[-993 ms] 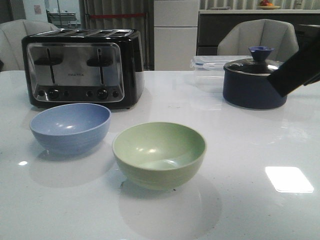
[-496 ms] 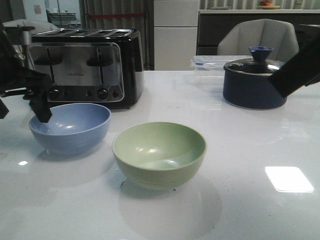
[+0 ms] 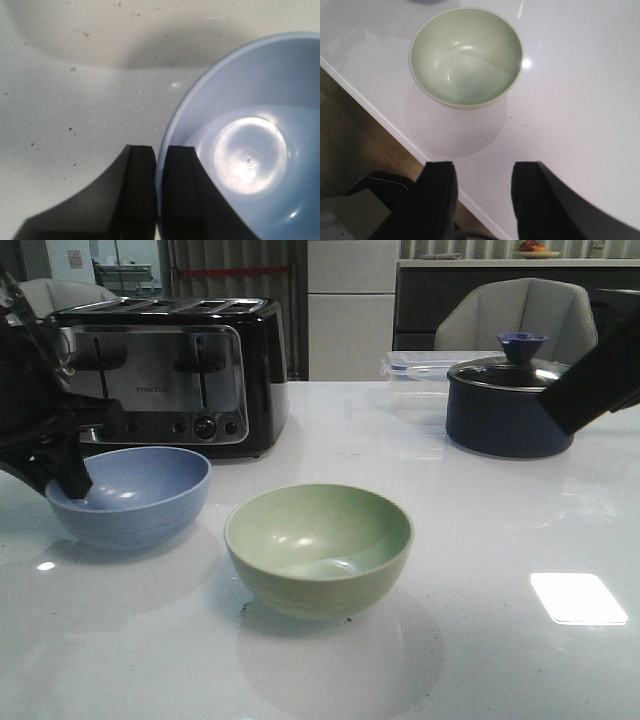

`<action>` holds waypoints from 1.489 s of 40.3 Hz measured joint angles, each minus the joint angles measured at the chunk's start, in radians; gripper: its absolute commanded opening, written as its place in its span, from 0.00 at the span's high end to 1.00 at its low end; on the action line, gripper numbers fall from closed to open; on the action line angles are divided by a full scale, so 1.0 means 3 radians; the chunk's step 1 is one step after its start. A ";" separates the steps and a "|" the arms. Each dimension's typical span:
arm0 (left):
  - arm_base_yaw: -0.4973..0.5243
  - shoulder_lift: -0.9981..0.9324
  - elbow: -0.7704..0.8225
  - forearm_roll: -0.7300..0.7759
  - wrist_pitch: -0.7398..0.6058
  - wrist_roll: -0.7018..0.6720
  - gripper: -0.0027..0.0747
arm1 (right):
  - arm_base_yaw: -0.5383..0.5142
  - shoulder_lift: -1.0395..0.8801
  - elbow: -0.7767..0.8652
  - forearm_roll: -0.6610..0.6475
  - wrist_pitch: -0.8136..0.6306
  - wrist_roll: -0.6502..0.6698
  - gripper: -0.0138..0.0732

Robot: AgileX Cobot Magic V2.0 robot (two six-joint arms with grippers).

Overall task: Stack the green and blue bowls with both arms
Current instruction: 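Lift the blue bowl with the left gripper and lower it into the green bowl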

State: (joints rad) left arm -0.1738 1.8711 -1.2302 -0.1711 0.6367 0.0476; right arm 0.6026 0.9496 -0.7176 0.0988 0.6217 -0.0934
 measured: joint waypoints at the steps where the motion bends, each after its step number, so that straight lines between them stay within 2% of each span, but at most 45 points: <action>1: 0.0000 0.0000 -0.0003 -0.0008 0.0022 0.0000 0.84 | 0.0000 0.0000 0.0000 0.0000 0.0000 0.0000 0.39; 10: -0.0052 -0.0159 -0.0208 -0.0083 0.0446 0.0116 0.84 | 0.0000 0.0000 0.0000 0.0000 0.0005 -0.0005 0.39; 22: -0.0637 -0.0428 -0.0618 -0.0102 0.0920 0.0174 0.84 | 0.0000 0.0000 0.0000 0.0000 0.0005 -0.0005 0.39; 29: -0.1027 -0.0428 -0.0649 -0.0104 0.0918 0.0174 0.84 | 0.0000 0.0000 0.0000 0.0000 0.0005 -0.0005 0.39; 37: -0.1298 -0.0373 -0.0649 -0.0120 0.0771 0.0174 0.84 | 0.0000 0.0000 0.0000 0.0000 0.0005 -0.0005 0.39; 54: -0.1360 -0.0066 -0.0649 -0.0109 0.0610 0.0174 0.83 | 0.0000 0.0000 0.0000 0.0000 0.0005 -0.0005 0.39; 57: -0.1360 0.0000 -0.0649 -0.0104 0.0607 0.0174 0.80 | 0.0000 0.0000 0.0000 0.0000 0.0008 -0.0005 0.39; 60: -0.1360 0.0035 -0.0649 -0.0104 0.0602 0.0174 0.68 | 0.0000 0.0000 0.0000 0.0000 0.0008 -0.0005 0.39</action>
State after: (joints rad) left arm -0.5817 1.8816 -1.4250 -0.2023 0.8172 0.0998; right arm 0.6026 0.9496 -0.7176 0.0988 0.6240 -0.0949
